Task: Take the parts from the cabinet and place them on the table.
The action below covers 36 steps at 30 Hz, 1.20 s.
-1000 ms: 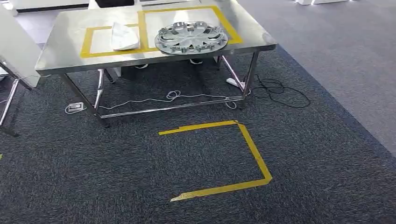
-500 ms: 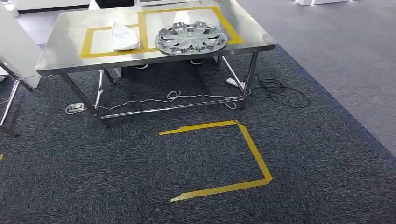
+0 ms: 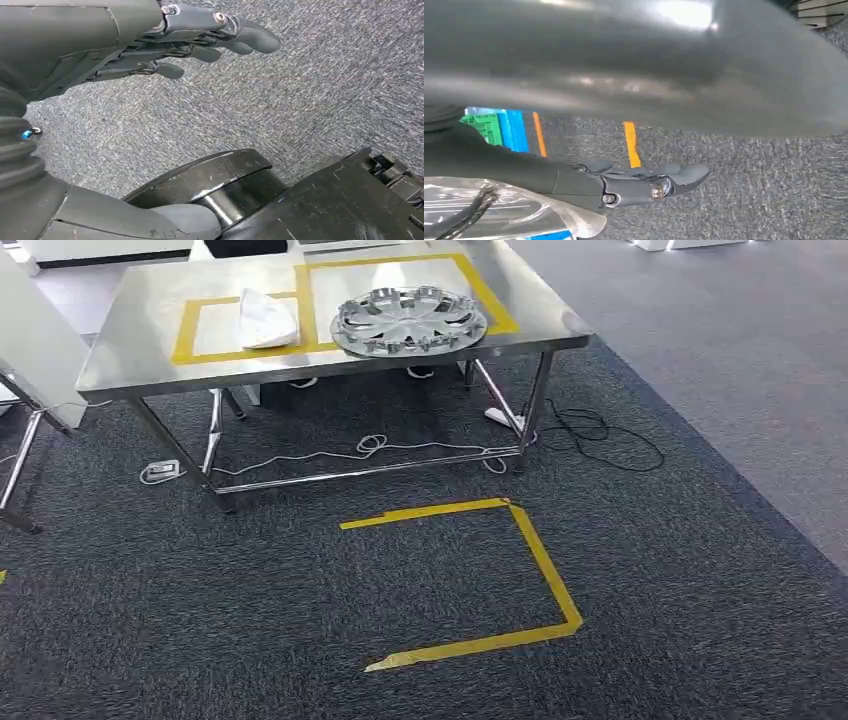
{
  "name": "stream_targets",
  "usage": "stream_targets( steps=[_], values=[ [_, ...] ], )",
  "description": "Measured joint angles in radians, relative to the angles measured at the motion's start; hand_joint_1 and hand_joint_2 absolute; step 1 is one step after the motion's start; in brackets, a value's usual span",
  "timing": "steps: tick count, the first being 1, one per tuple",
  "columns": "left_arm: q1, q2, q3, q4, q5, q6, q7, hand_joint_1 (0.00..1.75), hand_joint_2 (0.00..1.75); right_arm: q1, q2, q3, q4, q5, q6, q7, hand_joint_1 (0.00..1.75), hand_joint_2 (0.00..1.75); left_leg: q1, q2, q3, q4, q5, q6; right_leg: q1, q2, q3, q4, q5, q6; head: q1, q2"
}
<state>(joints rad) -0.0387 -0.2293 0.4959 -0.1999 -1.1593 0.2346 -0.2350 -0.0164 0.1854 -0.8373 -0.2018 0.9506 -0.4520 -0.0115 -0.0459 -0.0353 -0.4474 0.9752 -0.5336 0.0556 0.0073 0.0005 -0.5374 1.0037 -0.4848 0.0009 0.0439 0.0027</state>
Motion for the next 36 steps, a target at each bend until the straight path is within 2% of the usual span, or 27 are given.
stream_targets(
  steps=[10, 36],
  values=[
    [0.0, 0.0, 0.0, 0.0, 0.001, 0.0, 0.0, 0.0, 0.0, 0.0, 0.001, -0.024, 0.0, -0.026, 0.017, -0.024, 0.0, 0.0, 0.0, 0.0, -0.002, 0.0, 0.0, 0.0, 0.0, 0.0, -0.002, 0.0, 0.0, 0.0, 0.0, 0.0],
    [0.0, 0.0, 0.0, 0.0, 0.002, 0.001, -0.003, 0.0, 0.0, -0.001, 0.002, -0.053, 0.0, -0.042, 0.041, -0.034, 0.0, 0.0, 0.0, 0.0, -0.006, 0.0, 0.0, 0.0, 0.0, 0.0, -0.005, 0.0, 0.0, 0.0, 0.0, 0.0]
  ],
)
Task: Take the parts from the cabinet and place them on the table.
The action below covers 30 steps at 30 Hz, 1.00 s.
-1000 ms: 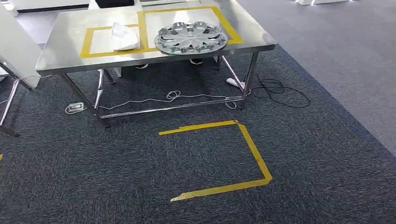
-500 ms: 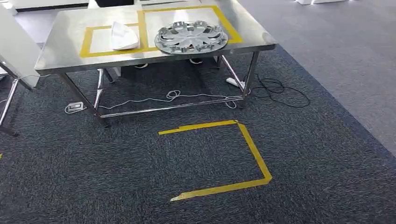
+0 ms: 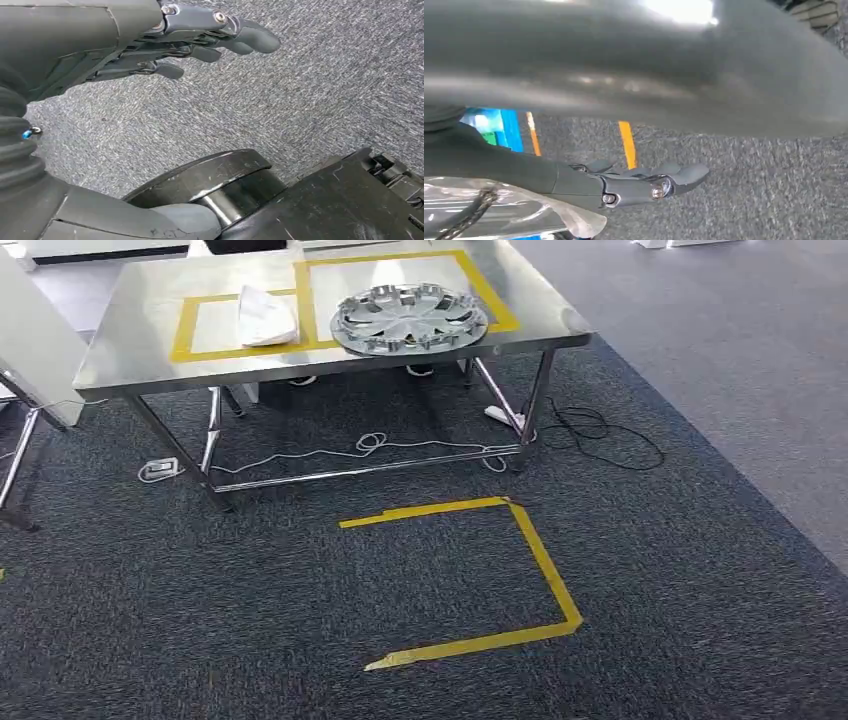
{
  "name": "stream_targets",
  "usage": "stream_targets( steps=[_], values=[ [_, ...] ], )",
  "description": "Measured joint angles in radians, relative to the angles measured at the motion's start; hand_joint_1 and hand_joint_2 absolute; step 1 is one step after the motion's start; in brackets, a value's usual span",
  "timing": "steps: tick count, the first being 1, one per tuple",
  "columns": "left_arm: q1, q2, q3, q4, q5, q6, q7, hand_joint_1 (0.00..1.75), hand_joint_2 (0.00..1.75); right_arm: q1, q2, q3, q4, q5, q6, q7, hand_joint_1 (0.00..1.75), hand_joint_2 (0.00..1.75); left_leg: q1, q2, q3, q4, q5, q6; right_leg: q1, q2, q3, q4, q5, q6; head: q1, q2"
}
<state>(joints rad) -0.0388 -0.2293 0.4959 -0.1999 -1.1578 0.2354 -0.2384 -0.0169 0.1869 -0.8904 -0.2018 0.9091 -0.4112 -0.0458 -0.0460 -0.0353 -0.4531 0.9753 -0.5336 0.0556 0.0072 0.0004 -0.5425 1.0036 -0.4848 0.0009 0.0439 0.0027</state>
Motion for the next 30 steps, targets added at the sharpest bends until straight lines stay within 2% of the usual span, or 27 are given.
stream_targets(
  steps=[6, 26, 27, 28, 29, 30],
  values=[
    [0.0, 0.0, 0.0, 0.0, 0.0, 0.0, -0.003, 0.0, 0.0, 0.0, 0.0, -0.008, 0.0, -0.006, 0.029, -0.011, 0.0, 0.0, 0.0, 0.0, 0.0, 0.0, 0.0, 0.0, 0.0, 0.0, 0.0, 0.0, 0.0, 0.0, 0.0, 0.0],
    [0.0, 0.0, 0.002, 0.0, 0.002, 0.0, -0.005, 0.0, 0.0, 0.001, 0.0, -0.021, 0.0, -0.019, 0.032, -0.017, 0.0, 0.0, 0.0, 0.0, -0.002, 0.0, 0.0, 0.0, 0.0, 0.0, -0.002, 0.0, 0.0, 0.0, 0.0, 0.0],
    [0.0, 0.0, 0.002, 0.0, 0.003, 0.0, -0.005, 0.0, 0.0, 0.001, 0.0, -0.021, 0.0, -0.019, 0.032, -0.017, 0.0, 0.0, -0.004, 0.0, -0.002, 0.006, 0.0, 0.004, -0.004, -0.001, -0.001, -0.006, 0.007, 0.007, 0.0, 0.0],
    [0.0, 0.0, 0.002, 0.0, 0.003, 0.001, -0.005, 0.0, 0.0, 0.001, 0.0, -0.021, 0.0, -0.019, 0.032, -0.017, 0.0, 0.0, -0.003, 0.0, -0.002, -0.001, 0.005, 0.01, -0.004, 0.0, -0.001, -0.009, 0.01, 0.009, 0.0, 0.0],
    [0.0, -0.002, 0.002, 0.0, 0.003, 0.001, -0.006, 0.0, 0.0, 0.0, 0.0, -0.022, 0.0, -0.021, 0.032, -0.017, 0.0, 0.0, 0.005, 0.001, -0.001, -0.022, 0.018, 0.014, 0.004, 0.001, 0.001, -0.011, 0.012, 0.011, 0.0, 0.0],
    [0.0, -0.004, 0.002, 0.0, 0.004, 0.002, -0.005, 0.0, 0.0, 0.0, -0.003, -0.025, -0.002, -0.021, 0.032, -0.017, 0.0, 0.0, 0.015, 0.009, 0.007, -0.035, 0.029, 0.013, 0.004, 0.002, -0.013, -0.003, -0.004, 0.016, 0.0, 0.0]
  ],
)
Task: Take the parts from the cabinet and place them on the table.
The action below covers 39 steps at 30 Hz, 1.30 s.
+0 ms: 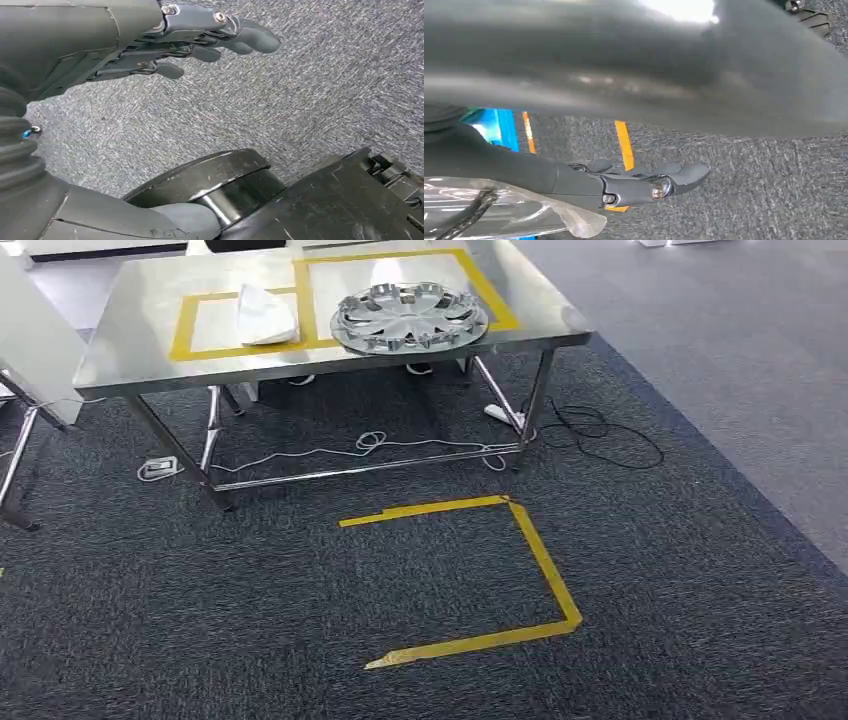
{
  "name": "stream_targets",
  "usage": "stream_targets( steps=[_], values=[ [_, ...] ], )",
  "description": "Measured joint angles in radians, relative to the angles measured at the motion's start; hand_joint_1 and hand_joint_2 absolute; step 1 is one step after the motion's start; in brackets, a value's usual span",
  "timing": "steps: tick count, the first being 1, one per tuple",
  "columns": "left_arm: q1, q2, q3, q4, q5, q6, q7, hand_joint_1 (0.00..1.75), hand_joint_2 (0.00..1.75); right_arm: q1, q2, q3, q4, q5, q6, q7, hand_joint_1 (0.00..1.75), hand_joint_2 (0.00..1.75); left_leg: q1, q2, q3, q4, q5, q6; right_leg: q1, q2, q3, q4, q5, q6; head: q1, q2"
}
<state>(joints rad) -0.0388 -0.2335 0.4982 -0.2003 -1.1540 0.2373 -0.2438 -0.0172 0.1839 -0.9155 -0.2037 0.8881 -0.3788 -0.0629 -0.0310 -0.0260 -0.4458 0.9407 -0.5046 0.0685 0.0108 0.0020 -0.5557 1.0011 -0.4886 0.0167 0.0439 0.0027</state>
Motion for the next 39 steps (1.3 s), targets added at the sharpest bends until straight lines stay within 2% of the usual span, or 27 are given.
stream_targets(
  steps=[1, 3, 4, 5, 7, 8, 9, 10, 11, 12, 14, 16, 18, 20, 21, 23, 24, 25, 26, 29, 30, 31, 32, 34, 35, 37, 39],
  values=[
    [-0.001, 0.0, 0.0, 0.0, 0.002, 0.0, 0.0, 0.0, 0.0, 0.0, 0.0, -0.002, 0.0, -0.001, 0.002, -0.002, 0.0, 0.0, 0.007, -0.001, -0.002, -0.005, 0.004, 0.005, -0.003, 0.001, -0.019, 0.04, -0.032, 0.009, 0.006, 0.0],
    [-0.001, 0.0, 0.001, -0.001, 0.005, 0.001, -0.001, 0.0, 0.0, 0.002, 0.0, -0.006, 0.0, -0.003, 0.008, -0.002, 0.0, 0.0, 0.014, 0.004, -0.008, -0.005, 0.006, 0.003, -0.017, -0.001, -0.09, 0.197, -0.102, 0.026, 0.008, 0.0],
    [-0.001, 0.001, 0.002, -0.001, 0.005, 0.001, -0.001, 0.0, 0.0, 0.002, -0.001, -0.01, 0.0, -0.005, 0.009, -0.002, 0.0, 0.0, 0.017, 0.009, -0.009, -0.005, 0.005, 0.001, -0.024, -0.001, -0.126, 0.27, -0.124, 0.034, 0.008, 0.0],
    [-0.001, 0.002, 0.003, -0.001, 0.005, 0.001, -0.001, 0.0, 0.0, 0.003, -0.001, -0.012, 0.0, -0.007, 0.01, -0.002, 0.0, 0.0, 0.022, 0.013, -0.007, -0.004, 0.003, -0.005, -0.031, -0.002, -0.143, 0.298, -0.12, 0.041, 0.008, 0.0],
    [-0.002, 0.002, 0.006, -0.001, 0.005, 0.002, 0.0, 0.0, 0.0, 0.005, -0.001, -0.016, 0.0, -0.008, 0.01, -0.002, 0.0, 0.0, 0.035, 0.022, 0.0, -0.002, -0.005, -0.019, -0.044, -0.007, -0.102, 0.217, -0.05, 0.059, 0.008, 0.0],
    [-0.003, -0.001, 0.007, 0.0, 0.005, -0.001, -0.004, 0.0, 0.0, 0.004, -0.002, -0.018, 0.0, -0.009, 0.01, -0.002, 0.0, 0.0, 0.044, 0.03, 0.006, 0.003, -0.013, -0.031, -0.053, -0.016, -0.055, 0.119, 0.003, 0.069, 0.007, 0.0],
    [0.0, -0.014, 0.007, 0.0, 0.005, -0.003, -0.006, 0.0, 0.0, 0.003, -0.002, -0.019, -0.001, -0.009, 0.01, -0.003, 0.0, 0.0, 0.046, 0.035, 0.007, 0.016, -0.025, -0.046, -0.059, -0.044, -0.013, 0.023, 0.039, 0.082, 0.009, 0.0],
    [0.004, -0.014, 0.006, 0.0, 0.005, -0.005, -0.006, 0.0, 0.0, -0.003, 0.009, -0.019, 0.003, -0.009, 0.012, -0.003, 0.0, 0.0, 0.041, 0.04, 0.002, 0.026, -0.036, -0.06, -0.039, -0.076, -0.007, 0.013, 0.01, 0.089, 0.031, 0.0],
    [0.004, -0.024, 0.006, 0.0, 0.003, -0.008, -0.008, 0.0, 0.0, -0.008, 0.003, -0.019, -0.002, -0.009, 0.011, -0.003, 0.0, 0.0, 0.039, 0.05, -0.004, 0.038, -0.043, -0.067, -0.044, -0.066, -0.003, 0.009, 0.007, 0.052, 0.037, 0.0],
    [0.005, -0.024, 0.006, 0.0, 0.004, -0.008, -0.008, 0.0, 0.0, -0.011, 0.005, -0.019, -0.002, -0.009, 0.012, -0.003, 0.0, 0.0, 0.037, 0.06, -0.004, 0.038, -0.045, -0.069, -0.042, -0.053, -0.012, 0.015, 0.006, 0.039, 0.025, 0.0],
    [0.004, -0.023, 0.006, 0.0, 0.006, -0.007, -0.008, 0.0, 0.0, -0.004, 0.004, -0.019, -0.002, -0.011, 0.012, -0.003, 0.0, 0.0, 0.04, 0.075, -0.001, 0.039, -0.051, -0.074, -0.04, -0.037, -0.02, 0.027, 0.0, 0.026, 0.022, 0.0],
    [0.004, -0.029, 0.006, 0.0, 0.005, -0.007, -0.008, 0.0, 0.0, 0.001, 0.004, -0.02, -0.002, -0.011, 0.011, -0.003, 0.0, 0.0, 0.045, 0.054, -0.018, 0.093, -0.097, -0.079, -0.038, -0.026, -0.019, 0.026, -0.001, 0.008, 0.018, 0.0],
    [0.003, -0.029, 0.006, 0.0, 0.006, -0.008, -0.01, 0.0, 0.0, -0.002, 0.004, -0.02, -0.002, -0.011, 0.011, -0.005, 0.0, 0.0, 0.042, 0.038, -0.103, 0.268, -0.181, -0.076, -0.03, -0.01, -0.022, 0.026, 0.0, -0.003, 0.017, 0.0],
    [-0.003, -0.032, 0.006, 0.0, 0.008, -0.01, -0.013, 0.0, 0.0, 0.0, 0.004, -0.021, -0.002, -0.011, 0.011, -0.006, 0.0, 0.0, 0.038, 0.033, -0.166, 0.391, -0.21, -0.066, -0.019, 0.005, -0.021, 0.026, -0.001, -0.008, 0.018, 0.0],
    [-0.004, -0.034, 0.006, 0.0, 0.008, -0.01, -0.013, 0.0, 0.0, 0.0, 0.004, -0.021, -0.002, -0.011, 0.011, -0.006, 0.0, 0.0, 0.035, 0.032, -0.166, 0.385, -0.19, -0.058, -0.013, 0.015, -0.019, 0.026, -0.001, -0.011, 0.018, 0.0],
    [-0.003, -0.037, 0.006, 0.0, 0.007, -0.01, -0.012, 0.0, 0.0, 0.0, 0.004, -0.022, -0.002, -0.011, 0.011, -0.006, 0.0, 0.0, 0.024, 0.023, -0.12, 0.253, -0.087, -0.027, 0.0, 0.044, -0.016, 0.026, 0.002, -0.015, 0.018, 0.0],
    [-0.002, -0.037, 0.006, 0.0, 0.006, -0.01, -0.011, 0.0, 0.0, 0.0, 0.004, -0.022, -0.002, -0.011, 0.011, -0.006, 0.0, 0.0, 0.015, -0.001, -0.09, 0.168, -0.037, -0.006, 0.005, 0.056, -0.015, 0.026, 0.003, -0.017, 0.018, 0.0],
    [-0.001, -0.033, 0.006, 0.0, 0.006, -0.01, -0.01, 0.0, 0.0, -0.001, 0.008, -0.023, -0.002, -0.01, 0.012, -0.006, 0.0, 0.0, 0.008, -0.047, -0.073, 0.12, -0.026, 0.02, 0.002, 0.064, -0.018, 0.025, 0.005, -0.019, 0.021, 0.0],
    [0.001, -0.037, 0.006, 0.0, 0.006, -0.01, -0.009, 0.0, 0.0, -0.003, 0.007, -0.024, -0.003, -0.01, 0.012, -0.008, 0.0, 0.0, 0.015, -0.046, -0.073, 0.1, -0.022, 0.017, 0.008, 0.078, -0.023, 0.029, 0.007, -0.019, 0.027, 0.0],
    [-0.001, -0.038, 0.006, 0.0, 0.006, -0.01, -0.009, 0.0, 0.0, 0.004, 0.008, -0.026, -0.003, -0.01, 0.014, -0.008, 0.0, 0.0, 0.009, -0.026, -0.067, 0.077, -0.022, 0.006, 0.0, 0.099, -0.037, 0.022, 0.02, -0.001, 0.021, 0.0],
    [0.0, -0.043, 0.006, 0.0, 0.006, -0.01, -0.009, 0.0, 0.0, 0.004, 0.005, -0.027, -0.003, -0.01, 0.013, -0.008, 0.0, 0.0, 0.026, -0.012, -0.062, 0.058, -0.01, -0.006, 0.003, 0.1, -0.04, 0.027, 0.017, -0.001, 0.02, 0.0],
    [0.0, -0.041, 0.006, 0.0, 0.006, -0.01, -0.009, 0.0, 0.0, 0.005, 0.005, -0.029, -0.003, -0.011, 0.012, -0.008, 0.0, 0.0, 0.025, -0.004, -0.058, 0.049, -0.005, -0.008, 0.008, 0.056, -0.054, 0.045, -0.004, 0.008, 0.026, 0.0],
    [0.001, -0.042, 0.006, 0.0, 0.005, -0.01, -0.009, 0.0, 0.0, 0.002, 0.005, -0.03, -0.003, -0.011, 0.012, -0.007, 0.0, 0.0, 0.026, 0.009, -0.059, 0.048, -0.003, -0.006, 0.003, 0.032, -0.078, 0.096, -0.043, 0.016, 0.035, 0.0],
    [0.004, -0.041, 0.006, 0.0, 0.008, -0.01, -0.009, 0.0, 0.0, -0.002, 0.005, -0.034, -0.003, -0.011, 0.013, -0.007, 0.0, 0.0, 0.025, 0.04, -0.061, 0.048, -0.004, -0.007, -0.01, 0.01, -0.147, 0.254, -0.117, 0.033, 0.037, 0.0],
    [0.004, -0.04, 0.006, 0.0, 0.008, -0.01, -0.009, 0.0, 0.0, 0.0, 0.005, -0.035, -0.003, -0.011, 0.013, -0.007, 0.0, 0.0, 0.025, 0.052, -0.061, 0.049, -0.004, -0.007, -0.016, 0.005, -0.167, 0.305, -0.13, 0.041, 0.037, 0.0],
    [0.004, -0.04, 0.006, 0.0, 0.008, -0.01, -0.009, 0.0, 0.0, 0.004, 0.005, -0.035, -0.003, -0.011, 0.013, -0.007, 0.0, 0.0, 0.028, 0.072, -0.059, 0.049, -0.008, -0.012, -0.024, -0.002, -0.143, 0.271, -0.092, 0.051, 0.037, 0.0],
    [0.004, -0.04, 0.006, 0.0, 0.008, -0.01, -0.009, 0.0, 0.0, 0.005, 0.001, -0.036, -0.004, -0.011, 0.014, -0.007, 0.0, 0.0, 0.032, 0.09, -0.051, 0.05, -0.014, -0.021, -0.03, -0.022, -0.056, 0.116, -0.017, 0.058, 0.037, 0.0]
  ],
)
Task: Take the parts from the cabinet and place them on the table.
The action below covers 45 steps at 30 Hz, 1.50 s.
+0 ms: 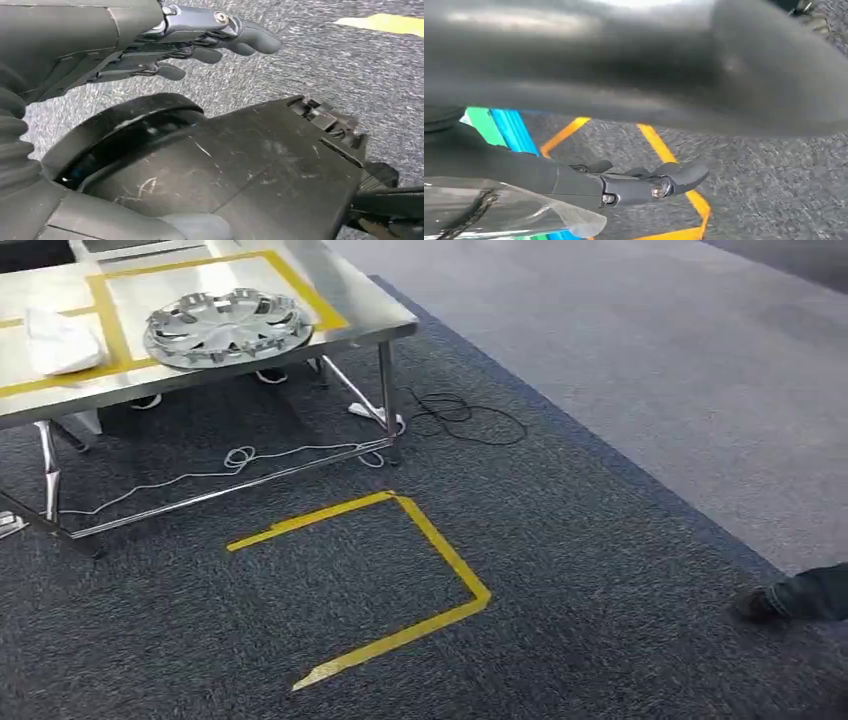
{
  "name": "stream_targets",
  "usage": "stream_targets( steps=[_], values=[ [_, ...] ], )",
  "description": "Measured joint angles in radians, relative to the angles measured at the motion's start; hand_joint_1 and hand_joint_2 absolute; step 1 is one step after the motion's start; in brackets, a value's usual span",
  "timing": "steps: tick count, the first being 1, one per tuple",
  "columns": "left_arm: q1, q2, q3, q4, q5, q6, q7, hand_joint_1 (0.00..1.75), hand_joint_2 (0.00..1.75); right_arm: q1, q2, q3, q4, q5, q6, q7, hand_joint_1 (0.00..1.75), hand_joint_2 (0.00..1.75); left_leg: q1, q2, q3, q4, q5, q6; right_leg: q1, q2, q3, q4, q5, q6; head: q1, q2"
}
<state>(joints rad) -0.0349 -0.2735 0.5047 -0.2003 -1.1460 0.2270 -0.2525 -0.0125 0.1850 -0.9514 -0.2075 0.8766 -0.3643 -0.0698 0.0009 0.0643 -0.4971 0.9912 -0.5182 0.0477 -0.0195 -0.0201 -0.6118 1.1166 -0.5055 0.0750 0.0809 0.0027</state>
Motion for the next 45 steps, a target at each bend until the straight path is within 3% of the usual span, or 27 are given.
stream_targets(
  steps=[1, 2, 3, 6, 8, 11, 13, 15, 16, 17, 19, 21, 23, 24, 27, 28, 30, 31, 32, 36, 37, 38, 39, 41, 42, 43, 45],
  values=[
    [0.0, 0.0, 0.0, 0.0, 0.0, 0.0, 0.0, 0.0, 0.0, -0.003, 0.0, 0.0, 0.0, 0.0, 0.0, 0.0, 0.0, 0.0, -0.001, 0.013, 0.007, 0.001, -0.006, -0.009, 0.002, -0.049, 0.054, -0.103, 0.012, 0.005, 0.001, 0.0],
    [0.0, 0.002, 0.0, 0.0, 0.0, 0.0, 0.0, 0.0, 0.0, -0.006, 0.001, 0.0, 0.0, 0.0, 0.001, 0.0, 0.0, 0.0, -0.01, 0.018, 0.006, 0.004, -0.01, -0.015, 0.009, -0.063, 0.069, -0.112, 0.008, -0.007, 0.005, 0.0],
    [0.0, 0.001, 0.0, 0.0, 0.0, 0.0, 0.0, 0.0, 0.0, -0.008, 0.0, 0.0, 0.0, 0.0, 0.002, 0.0, 0.0, 0.0, -0.013, 0.024, 0.006, 0.006, -0.009, -0.02, 0.007, -0.043, 0.064, -0.11, 0.012, -0.025, 0.0, 0.0],
    [-0.003, 0.001, 0.0, 0.0, 0.0, 0.0, 0.001, 0.0, 0.0, -0.003, 0.0, 0.0, 0.0, 0.0, 0.002, 0.0, 0.0, 0.0, -0.01, 0.044, 0.012, 0.008, -0.015, -0.029, 0.007, -0.018, 0.058, -0.11, 0.015, -0.039, -0.004, 0.0],
    [-0.004, 0.0, 0.0, 0.0, 0.0, 0.0, 0.001, 0.0, 0.0, -0.003, 0.0, -0.001, 0.0, -0.001, 0.001, 0.0, 0.0, 0.0, -0.002, -0.016, -0.005, 0.057, -0.06, -0.04, 0.003, -0.002, 0.058, -0.113, 0.019, -0.051, -0.006, 0.0],
    [-0.006, 0.001, 0.0, 0.0, 0.008, -0.001, 0.0, 0.0, 0.0, -0.006, 0.0, -0.001, 0.0, -0.003, 0.003, 0.0, 0.0, 0.0, 0.0, -0.056, -0.122, 0.31, -0.17, -0.043, 0.004, 0.032, 0.05, -0.112, 0.023, -0.061, -0.008, 0.0],
    [-0.008, 0.0, 0.0, 0.0, 0.009, -0.003, 0.0, 0.0, 0.0, -0.003, 0.0, -0.002, 0.0, -0.004, 0.005, 0.0, 0.0, 0.0, 0.0, -0.061, -0.121, 0.312, -0.135, -0.04, 0.004, 0.059, 0.053, -0.112, 0.023, -0.061, -0.007, 0.0],
    [-0.008, 0.0, 0.0, 0.0, 0.008, -0.003, 0.001, 0.0, 0.0, -0.003, 0.0, -0.003, 0.0, -0.005, 0.008, 0.0, 0.0, 0.0, 0.001, -0.068, -0.064, 0.179, -0.044, -0.032, 0.004, 0.087, 0.055, -0.11, 0.024, -0.059, -0.007, 0.0],
    [-0.007, 0.0, 0.0, 0.0, 0.008, -0.003, 0.002, 0.0, 0.0, -0.003, 0.0, -0.003, 0.0, -0.005, 0.01, 0.0, 0.0, 0.0, 0.003, -0.102, -0.027, 0.084, 0.005, -0.027, 0.003, 0.102, 0.055, -0.109, 0.026, -0.056, -0.008, 0.0],
    [-0.006, 0.002, 0.0, 0.0, 0.008, -0.003, 0.003, 0.0, 0.0, -0.005, 0.0, -0.003, 0.0, -0.005, 0.012, 0.0, 0.0, 0.0, 0.003, -0.145, -0.018, 0.053, 0.001, -0.025, 0.009, 0.112, 0.05, -0.104, 0.028, -0.051, -0.006, 0.0],
    [-0.006, 0.001, 0.0, 0.0, 0.009, -0.003, 0.003, 0.0, 0.0, -0.006, 0.0, -0.004, 0.0, -0.005, 0.014, 0.0, 0.0, 0.0, 0.005, -0.134, -0.017, 0.032, -0.01, -0.03, 0.006, 0.129, 0.031, -0.102, 0.036, -0.039, -0.006, 0.0],
    [-0.006, 0.0, 0.0, 0.0, 0.01, -0.002, 0.003, 0.0, 0.0, 0.001, 0.0, -0.007, 0.0, -0.006, 0.014, 0.0, 0.0, 0.0, 0.004, -0.118, -0.017, 0.026, -0.002, -0.02, 0.002, 0.148, 0.024, -0.108, 0.044, -0.024, -0.005, 0.0],
    [-0.005, -0.002, 0.001, 0.0, 0.009, -0.002, 0.003, 0.0, 0.0, 0.002, 0.0, -0.008, 0.0, -0.006, 0.014, 0.0, 0.0, 0.0, 0.008, -0.091, -0.016, 0.018, 0.007, -0.008, 0.008, 0.06, -0.003, -0.062, 0.009, -0.019, 0.003, 0.0],
    [-0.003, -0.002, 0.001, 0.0, 0.01, -0.002, 0.003, 0.0, 0.0, -0.002, 0.0, -0.008, 0.0, -0.006, 0.014, 0.0, 0.0, 0.0, 0.006, -0.075, -0.019, 0.019, 0.007, -0.006, 0.008, 0.038, -0.036, 0.007, -0.03, -0.016, 0.005, 0.0],
    [0.0, -0.001, 0.004, 0.0, 0.013, -0.002, 0.003, 0.0, 0.0, -0.003, 0.0, -0.008, 0.0, -0.006, 0.014, -0.001, 0.0, 0.0, 0.0, -0.027, -0.022, 0.019, 0.006, -0.004, 0.007, 0.025, -0.116, 0.194, -0.104, -0.011, 0.005, 0.0],
    [-0.001, -0.001, 0.005, 0.0, 0.014, -0.002, 0.003, 0.0, 0.0, -0.001, 0.0, -0.008, 0.0, -0.006, 0.014, -0.001, 0.0, 0.0, -0.001, -0.016, -0.022, 0.019, 0.006, -0.004, 0.007, 0.023, -0.108, 0.186, -0.089, -0.012, 0.004, 0.0],
    [-0.001, -0.002, 0.006, 0.0, 0.014, -0.002, 0.003, 0.0, 0.0, 0.002, 0.0, -0.009, 0.0, -0.006, 0.014, 0.0, 0.0, 0.0, -0.005, 0.007, -0.018, 0.019, 0.003, -0.003, 0.009, 0.01, -0.029, 0.052, -0.016, -0.021, 0.005, 0.0],
    [-0.001, -0.002, 0.007, 0.0, 0.014, -0.002, 0.003, 0.0, 0.0, 0.001, 0.0, -0.009, 0.0, -0.006, 0.014, 0.0, 0.0, 0.0, -0.007, 0.018, -0.015, 0.019, 0.001, -0.005, 0.012, -0.012, 0.027, -0.044, 0.019, -0.028, 0.004, 0.0],
    [0.0, -0.002, 0.008, 0.0, 0.015, -0.002, 0.003, 0.0, 0.0, -0.003, 0.0, -0.009, 0.0, -0.006, 0.015, 0.0, 0.0, 0.0, -0.011, 0.026, -0.012, 0.019, -0.001, -0.008, 0.022, -0.064, 0.057, -0.104, 0.005, -0.036, 0.004, 0.0],
    [-0.002, -0.003, 0.011, 0.0, 0.015, -0.002, 0.002, 0.0, 0.0, -0.001, 0.0, -0.009, 0.0, -0.007, 0.018, 0.0, 0.0, 0.0, -0.015, 0.058, -0.007, 0.017, -0.002, -0.024, 0.028, -0.027, 0.045, -0.109, 0.016, -0.055, 0.003, 0.0],
    [-0.002, -0.002, 0.011, 0.0, 0.015, -0.002, 0.002, 0.0, 0.0, 0.0, 0.0, -0.009, 0.0, -0.007, 0.018, 0.001, 0.0, 0.0, -0.013, 0.047, -0.007, 0.022, -0.012, -0.036, 0.016, -0.016, 0.064, -0.122, 0.024, -0.064, 0.004, 0.0],
    [-0.003, -0.003, 0.011, 0.0, 0.015, -0.002, 0.001, 0.0, 0.0, -0.002, 0.0, -0.009, 0.0, -0.008, 0.018, 0.002, 0.0, 0.0, -0.009, -0.013, -0.016, 0.052, -0.037, -0.044, 0.015, -0.006, 0.063, -0.124, 0.028, -0.071, -0.001, 0.0],
    [-0.003, -0.003, 0.011, 0.0, 0.015, -0.002, 0.002, 0.0, 0.0, -0.004, 0.0, -0.01, 0.0, -0.008, 0.018, 0.002, 0.0, 0.0, -0.006, -0.038, -0.039, 0.106, -0.073, -0.046, 0.015, 0.005, 0.059, -0.124, 0.03, -0.075, -0.003, 0.0],
    [-0.003, 0.0, 0.012, 0.0, 0.017, -0.002, 0.001, 0.0, 0.0, -0.006, 0.0, -0.009, 0.0, -0.008, 0.018, 0.002, 0.0, 0.0, -0.002, -0.055, -0.11, 0.266, -0.148, -0.051, 0.016, 0.03, 0.054, -0.123, 0.033, -0.078, -0.002, 0.0],
    [-0.005, 0.0, 0.013, 0.0, 0.018, -0.002, -0.001, 0.0, 0.0, -0.004, 0.0, -0.01, 0.0, -0.008, 0.018, 0.002, 0.0, 0.0, -0.001, -0.058, -0.13, 0.312, -0.157, -0.053, 0.016, 0.041, 0.054, -0.122, 0.034, -0.078, -0.002, 0.0],
    [-0.006, 0.0, 0.013, 0.0, 0.018, -0.003, -0.001, 0.0, 0.0, -0.002, 0.0, -0.01, 0.0, -0.008, 0.019, 0.003, 0.0, 0.0, -0.001, -0.059, -0.128, 0.313, -0.141, -0.054, 0.016, 0.056, 0.055, -0.12, 0.034, -0.077, -0.002, 0.0],
    [-0.006, 0.0, 0.013, 0.0, 0.016, -0.003, 0.0, 0.0, 0.0, -0.002, 0.0, -0.01, 0.0, -0.011, 0.024, 0.005, 0.0, 0.0, 0.003, -0.061, -0.079, 0.203, -0.056, -0.053, 0.016, 0.085, 0.054, -0.115, 0.034, -0.076, -0.002, 0.0]
  ],
)
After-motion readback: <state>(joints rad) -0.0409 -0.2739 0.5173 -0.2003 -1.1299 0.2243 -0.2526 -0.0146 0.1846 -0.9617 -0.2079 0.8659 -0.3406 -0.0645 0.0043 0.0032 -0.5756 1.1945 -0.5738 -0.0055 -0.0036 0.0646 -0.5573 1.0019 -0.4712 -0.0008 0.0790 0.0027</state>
